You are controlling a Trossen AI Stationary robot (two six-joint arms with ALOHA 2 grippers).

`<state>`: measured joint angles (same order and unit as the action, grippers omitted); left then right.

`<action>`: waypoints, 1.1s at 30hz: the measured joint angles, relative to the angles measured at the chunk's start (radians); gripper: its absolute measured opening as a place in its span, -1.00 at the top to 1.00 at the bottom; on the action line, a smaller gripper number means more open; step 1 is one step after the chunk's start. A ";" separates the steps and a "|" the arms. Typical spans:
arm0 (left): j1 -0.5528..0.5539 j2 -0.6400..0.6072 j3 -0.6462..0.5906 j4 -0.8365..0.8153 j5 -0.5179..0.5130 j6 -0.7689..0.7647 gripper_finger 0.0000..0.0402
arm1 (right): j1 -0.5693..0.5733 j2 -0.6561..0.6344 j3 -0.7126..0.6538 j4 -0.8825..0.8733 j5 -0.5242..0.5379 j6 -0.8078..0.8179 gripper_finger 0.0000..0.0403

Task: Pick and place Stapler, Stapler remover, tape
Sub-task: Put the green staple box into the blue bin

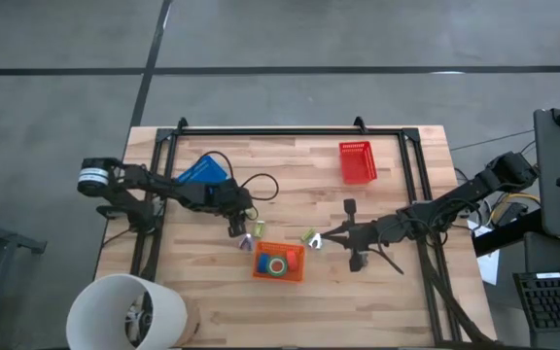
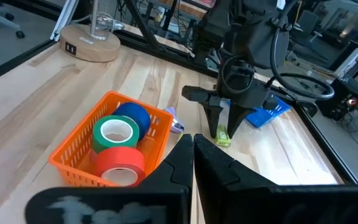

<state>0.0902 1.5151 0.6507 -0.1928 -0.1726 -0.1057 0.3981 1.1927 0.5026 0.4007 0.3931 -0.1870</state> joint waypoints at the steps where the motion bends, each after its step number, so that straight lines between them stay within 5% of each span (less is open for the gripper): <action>1: 0.000 0.001 0.000 0.000 0.000 -0.002 0.12 | 0.000 0.000 0.000 0.000 0.000 0.000 0.96; 14: 0.001 -0.012 -0.001 0.000 -0.005 -0.033 0.48 | -0.004 0.000 -0.002 0.000 0.000 0.001 0.96; 25: 0.001 -0.027 0.040 -0.020 -0.059 -0.047 0.39 | -0.004 0.000 -0.002 0.000 0.000 0.001 0.96; 33: 0.001 -0.118 0.106 -0.256 -0.214 -0.072 0.43 | -0.004 0.000 -0.002 0.000 0.000 0.001 0.96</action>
<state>0.0917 1.3971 0.7568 -0.4483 -0.3868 -0.1782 0.3943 1.1931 0.5007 0.4004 0.3935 -0.1859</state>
